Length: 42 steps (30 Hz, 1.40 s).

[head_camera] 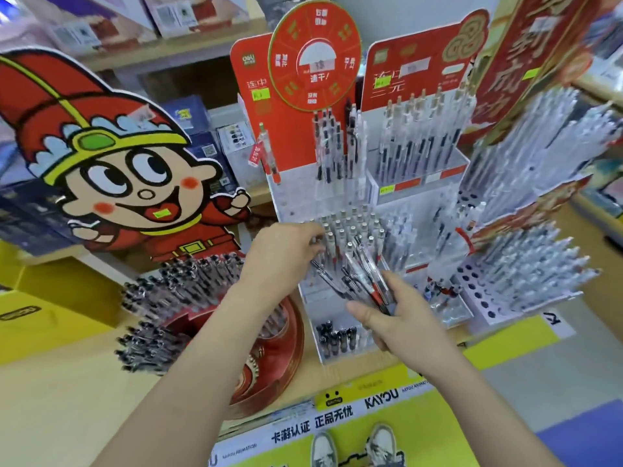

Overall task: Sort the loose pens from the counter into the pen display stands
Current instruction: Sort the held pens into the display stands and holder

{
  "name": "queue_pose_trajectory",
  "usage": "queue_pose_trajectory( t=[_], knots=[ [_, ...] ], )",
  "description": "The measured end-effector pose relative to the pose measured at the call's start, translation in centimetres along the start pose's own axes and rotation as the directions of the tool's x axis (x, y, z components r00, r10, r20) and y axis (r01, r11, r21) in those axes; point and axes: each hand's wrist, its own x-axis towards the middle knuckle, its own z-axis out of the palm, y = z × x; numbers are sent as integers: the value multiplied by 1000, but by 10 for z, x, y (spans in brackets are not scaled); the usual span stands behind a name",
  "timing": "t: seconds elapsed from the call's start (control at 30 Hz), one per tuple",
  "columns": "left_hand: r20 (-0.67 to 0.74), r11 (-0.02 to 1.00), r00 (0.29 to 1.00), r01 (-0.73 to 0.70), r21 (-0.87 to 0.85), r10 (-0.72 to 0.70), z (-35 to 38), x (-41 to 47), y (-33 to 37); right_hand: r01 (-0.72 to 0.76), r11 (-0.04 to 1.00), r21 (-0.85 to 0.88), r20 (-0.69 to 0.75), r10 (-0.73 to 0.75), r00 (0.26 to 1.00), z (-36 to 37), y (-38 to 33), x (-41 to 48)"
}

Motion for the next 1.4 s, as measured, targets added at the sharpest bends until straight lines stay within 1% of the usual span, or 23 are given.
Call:
queue_pose_trajectory(
  t=[0.07, 0.1, 0.13, 0.17, 0.2, 0.23, 0.27, 0.33, 0.37, 0.43, 0.53, 0.63, 0.73, 0.83, 0.87, 0.9, 0.97, 1.03, 1.1, 1.23, 1.3, 1.33, 1.4],
  knots=[
    [20, 1000, 1000, 7, -12, -6, -3, -3, -2, -15, 1000, 7, -19, 15, 1000, 2, -2, 0],
    [5, 998, 1000, 26, -65, -26, -4, -6, -3, -12, 1000, 10, -30, 13, 999, 3, -3, 0],
    [-28, 979, 997, 71, -191, -77, -5, -11, -2, -18, 1000, 17, -49, 19, 999, 4, -3, 0],
    [-44, 919, 986, 135, -371, -163, -6, -17, 0, -26, 999, 23, -71, 28, 997, 6, -3, -1],
    [-15, 804, 967, 201, -560, -253, -7, -23, 2, -28, 999, 35, -87, 31, 996, 7, -3, 0],
    [46, 675, 951, 250, -695, -305, -7, -29, 6, -31, 998, 48, -95, 35, 995, 9, -3, 1],
    [116, 577, 943, 285, -765, -311, -7, -34, 10, -24, 998, 56, -98, 30, 995, 10, -5, 1],
    [230, 451, 939, 327, -831, -256, -3, -42, 15, 15, 998, 69, -89, -8, 996, 12, -8, 0],
    [258, 390, 935, 338, -856, -244, -2, -44, 17, 32, 996, 81, -84, -26, 996, 13, -11, 0],
    [269, 284, 925, 343, -895, -269, 0, -45, 15, 35, 992, 121, -69, -27, 997, 16, -15, -2],
    [244, 242, 929, 313, -919, -277, 0, -44, 11, 0, 973, 233, -8, 2, 1000, 17, -18, -2],
    [233, 184, 933, 289, -940, -274, -1, -43, 4, -33, 930, 366, 54, 14, 998, 13, -22, -3],
    [248, 99, 929, 284, -954, -274, -1, -41, -1, -24, 910, 415, 82, -12, 997, 11, -24, -5],
    [289, -1, 913, 301, -954, -288, -1, -41, -4, -37, 882, 470, 66, 6, 998, 13, -24, -6],
    [288, -9, 907, 300, -954, -308, -1, -41, -4, -33, 880, 474, 50, 10, 999, 14, -23, -5],
    [268, 18, 903, 291, -957, -336, -1, -40, -4, -24, 885, 465, 33, 10, 999, 15, -23, -5],
    [203, 128, 897, 271, -954, -392, -2, -38, -4, -1, 898, 439, -12, 7, 1000, 16, -21, -3],
    [158, 207, 895, 263, -942, -417, -3, -37, -3, 22, 899, 437, -50, -1, 999, 16, -18, -1],
    [143, 241, 898, 261, -935, -416, -4, -36, -2, 44, 896, 441, -78, -10, 997, 16, -18, 1],
    [143, 248, 890, 270, -930, -433, -2, -38, -4, 76, 901, 426, -104, -34, 994, 17, -16, 2],
    [132, 272, 892, 269, -924, -432, -1, -40, -4, 67, 924, 376, -86, -37, 996, 17, -15, 2],
    [133, 303, 899, 275, -912, -418, -1, -40, -3, 58, 931, 360, -60, -39, 997, 17, -14, 1],
    [158, 417, 920, 309, -855, -357, -1, -39, -2, 39, 937, 348, 9, -45, 999, 18, -15, 0]
  ],
)
